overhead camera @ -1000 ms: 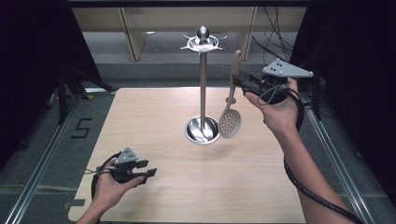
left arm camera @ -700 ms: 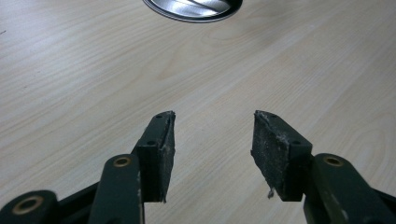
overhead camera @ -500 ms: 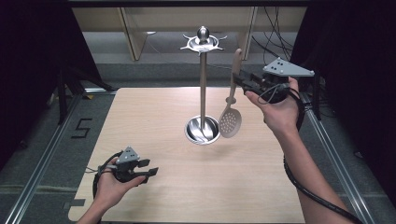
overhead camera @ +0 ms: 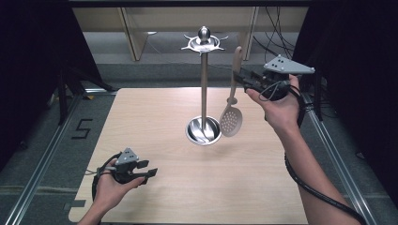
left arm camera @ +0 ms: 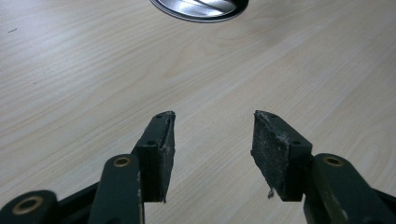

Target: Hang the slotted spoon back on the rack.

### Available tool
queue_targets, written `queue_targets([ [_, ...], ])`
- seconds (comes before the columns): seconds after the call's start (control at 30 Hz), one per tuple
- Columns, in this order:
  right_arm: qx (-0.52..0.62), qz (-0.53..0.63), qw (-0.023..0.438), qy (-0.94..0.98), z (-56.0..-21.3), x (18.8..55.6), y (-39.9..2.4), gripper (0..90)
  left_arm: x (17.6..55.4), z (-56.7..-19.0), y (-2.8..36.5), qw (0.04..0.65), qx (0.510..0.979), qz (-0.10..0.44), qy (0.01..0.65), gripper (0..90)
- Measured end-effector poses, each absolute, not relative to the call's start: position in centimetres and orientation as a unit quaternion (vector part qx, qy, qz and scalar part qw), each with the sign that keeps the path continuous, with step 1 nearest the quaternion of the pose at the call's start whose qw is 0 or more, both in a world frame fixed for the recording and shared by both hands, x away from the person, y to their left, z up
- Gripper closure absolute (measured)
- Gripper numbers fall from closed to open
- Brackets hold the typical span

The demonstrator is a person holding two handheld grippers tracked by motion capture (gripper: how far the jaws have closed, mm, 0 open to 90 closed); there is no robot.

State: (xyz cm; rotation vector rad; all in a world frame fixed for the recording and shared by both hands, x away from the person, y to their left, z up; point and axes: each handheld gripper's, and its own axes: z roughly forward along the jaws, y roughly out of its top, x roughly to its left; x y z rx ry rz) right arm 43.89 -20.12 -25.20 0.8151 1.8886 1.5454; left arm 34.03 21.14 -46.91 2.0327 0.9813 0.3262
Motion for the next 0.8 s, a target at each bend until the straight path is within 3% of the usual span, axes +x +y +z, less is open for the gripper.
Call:
queue_targets([
  [0.8,0.296,0.569,0.261,0.721,-25.0,44.9,-18.8,69.3,34.0,-47.0,21.2,0.415,0.811,0.129,0.392,48.1],
])
